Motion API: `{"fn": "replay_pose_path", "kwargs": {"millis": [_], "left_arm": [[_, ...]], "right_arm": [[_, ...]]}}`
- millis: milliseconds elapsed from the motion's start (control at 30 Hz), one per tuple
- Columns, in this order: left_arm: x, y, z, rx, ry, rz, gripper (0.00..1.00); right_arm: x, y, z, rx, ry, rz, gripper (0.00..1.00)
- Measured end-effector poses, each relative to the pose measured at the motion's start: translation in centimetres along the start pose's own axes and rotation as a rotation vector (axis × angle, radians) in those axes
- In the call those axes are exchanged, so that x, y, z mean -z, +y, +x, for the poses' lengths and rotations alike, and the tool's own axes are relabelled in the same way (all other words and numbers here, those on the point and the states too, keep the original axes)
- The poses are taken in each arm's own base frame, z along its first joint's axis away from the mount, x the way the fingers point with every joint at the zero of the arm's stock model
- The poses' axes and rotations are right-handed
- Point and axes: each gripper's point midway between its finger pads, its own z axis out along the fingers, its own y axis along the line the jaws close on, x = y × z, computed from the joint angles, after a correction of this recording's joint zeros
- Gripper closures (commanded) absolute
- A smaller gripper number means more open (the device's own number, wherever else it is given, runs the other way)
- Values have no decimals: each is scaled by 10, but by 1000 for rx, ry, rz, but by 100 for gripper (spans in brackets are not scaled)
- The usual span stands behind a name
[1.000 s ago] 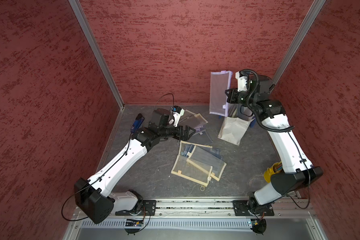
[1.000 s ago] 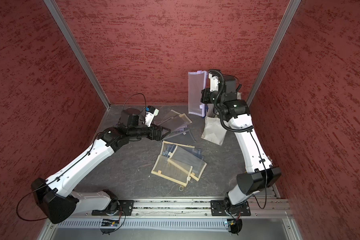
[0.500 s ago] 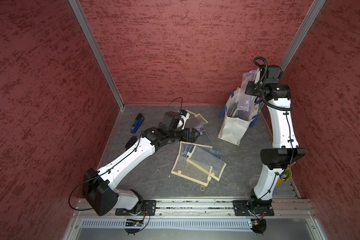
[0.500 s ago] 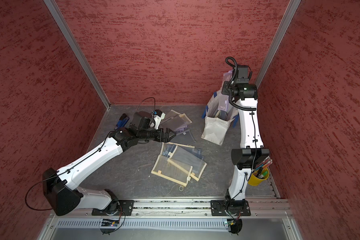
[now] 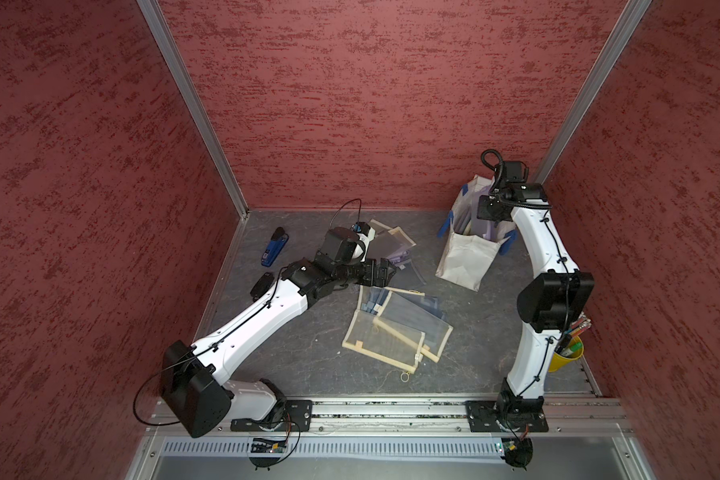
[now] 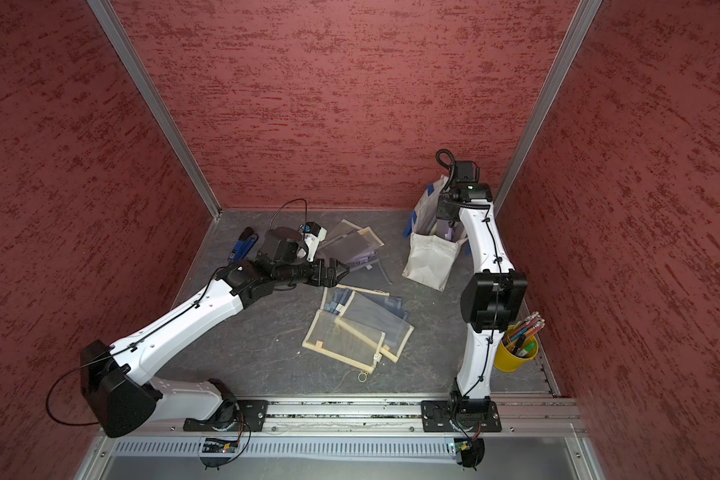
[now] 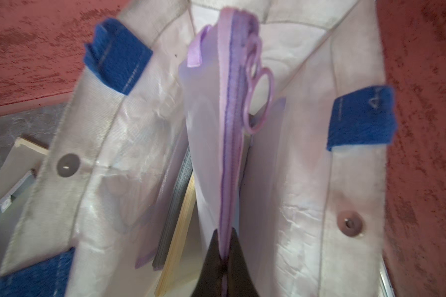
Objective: Put the pencil pouch into the canvas bag
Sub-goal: Place the pencil pouch in the canvas bag.
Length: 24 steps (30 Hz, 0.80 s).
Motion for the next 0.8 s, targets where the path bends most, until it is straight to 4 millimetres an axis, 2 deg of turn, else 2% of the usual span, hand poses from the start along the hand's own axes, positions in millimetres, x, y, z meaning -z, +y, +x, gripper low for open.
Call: {"fn": "replay_pose_path", "kwargs": {"millis": [133, 267, 300, 367, 467, 500, 567, 633, 733, 800], "left_arm": [[-2, 2, 3, 2, 6, -5, 0], [-2, 4, 3, 1, 3, -14, 0], [-2, 4, 3, 1, 2, -15, 0], [-2, 5, 3, 1, 2, -17, 0], [-2, 5, 5, 5, 10, -16, 0], [-2, 5, 7, 11, 19, -11, 0], [-1, 6, 10, 27, 34, -11, 1], [-1, 8, 16, 37, 48, -15, 0], [2, 15, 35, 54, 88, -25, 0], [3, 19, 51, 71, 128, -31, 0]], "right_arm": [[-18, 1, 10, -20, 31, 1, 100], [-26, 2, 15, -45, 43, -7, 100], [-26, 2, 14, -51, 41, -8, 97], [-25, 2, 12, -60, 32, -9, 81], [-19, 2, 8, -68, 13, -10, 51], [-13, 1, 5, -71, 1, -12, 43], [2, 0, -1, -70, -28, -12, 35], [24, 0, -8, -62, -68, -15, 32], [63, 4, -16, -38, -135, -25, 29], [92, 16, -13, 0, -176, -54, 28]]}}
